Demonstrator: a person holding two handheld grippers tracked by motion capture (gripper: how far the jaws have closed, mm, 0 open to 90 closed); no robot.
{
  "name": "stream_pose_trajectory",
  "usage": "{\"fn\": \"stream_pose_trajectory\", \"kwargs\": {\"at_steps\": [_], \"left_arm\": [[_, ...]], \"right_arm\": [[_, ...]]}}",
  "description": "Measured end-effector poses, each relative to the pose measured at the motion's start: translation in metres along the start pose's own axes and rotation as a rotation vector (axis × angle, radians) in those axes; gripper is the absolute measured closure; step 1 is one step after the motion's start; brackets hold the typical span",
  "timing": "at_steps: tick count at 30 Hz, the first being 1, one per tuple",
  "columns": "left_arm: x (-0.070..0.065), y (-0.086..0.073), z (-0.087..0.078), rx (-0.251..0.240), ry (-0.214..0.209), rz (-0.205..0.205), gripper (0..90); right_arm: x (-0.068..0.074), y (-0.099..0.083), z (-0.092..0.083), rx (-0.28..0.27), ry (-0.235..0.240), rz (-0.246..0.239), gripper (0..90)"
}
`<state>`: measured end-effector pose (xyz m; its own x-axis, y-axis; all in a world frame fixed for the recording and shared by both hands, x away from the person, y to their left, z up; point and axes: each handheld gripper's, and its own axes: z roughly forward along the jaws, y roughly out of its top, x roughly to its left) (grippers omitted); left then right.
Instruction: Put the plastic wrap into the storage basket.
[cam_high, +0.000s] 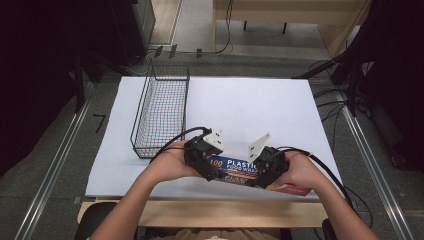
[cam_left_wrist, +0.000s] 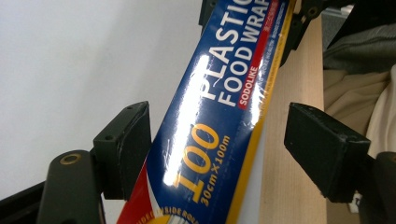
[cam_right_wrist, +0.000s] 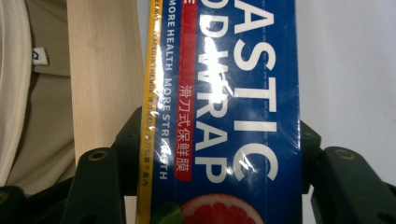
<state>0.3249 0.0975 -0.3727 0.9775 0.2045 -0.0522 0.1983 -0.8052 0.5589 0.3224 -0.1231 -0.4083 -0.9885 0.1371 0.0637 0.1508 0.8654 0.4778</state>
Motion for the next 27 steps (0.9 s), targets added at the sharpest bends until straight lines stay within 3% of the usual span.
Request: {"fn": "stream_pose_trajectory", "kwargs": {"at_steps": [5, 6, 13, 19, 20, 27], "left_arm": [[0.000, -0.001, 0.009, 0.021, -0.010, 0.009, 20.2], [-0.002, -0.001, 0.012, 0.039, -0.018, 0.029, 20.0], [-0.010, 0.001, 0.021, 0.087, -0.032, 0.081, 26.8], [-0.012, 0.001, 0.026, 0.119, -0.020, 0.093, 26.0], [-0.013, 0.000, 0.029, 0.127, -0.013, 0.087, 25.5], [-0.011, -0.001, 0.037, 0.160, -0.019, 0.067, 23.4]], "right_arm": [[0.005, 0.004, -0.002, 0.002, 0.003, -0.024, 41.6], [0.006, 0.007, -0.003, 0.000, -0.006, -0.042, 41.6], [0.014, 0.019, -0.003, 0.028, -0.016, -0.082, 41.5], [0.017, 0.024, -0.002, 0.041, -0.031, -0.096, 41.5], [0.017, 0.025, -0.001, 0.034, -0.040, -0.115, 41.5], [0.020, 0.026, 0.001, 0.052, -0.043, -0.123, 41.5]]}}
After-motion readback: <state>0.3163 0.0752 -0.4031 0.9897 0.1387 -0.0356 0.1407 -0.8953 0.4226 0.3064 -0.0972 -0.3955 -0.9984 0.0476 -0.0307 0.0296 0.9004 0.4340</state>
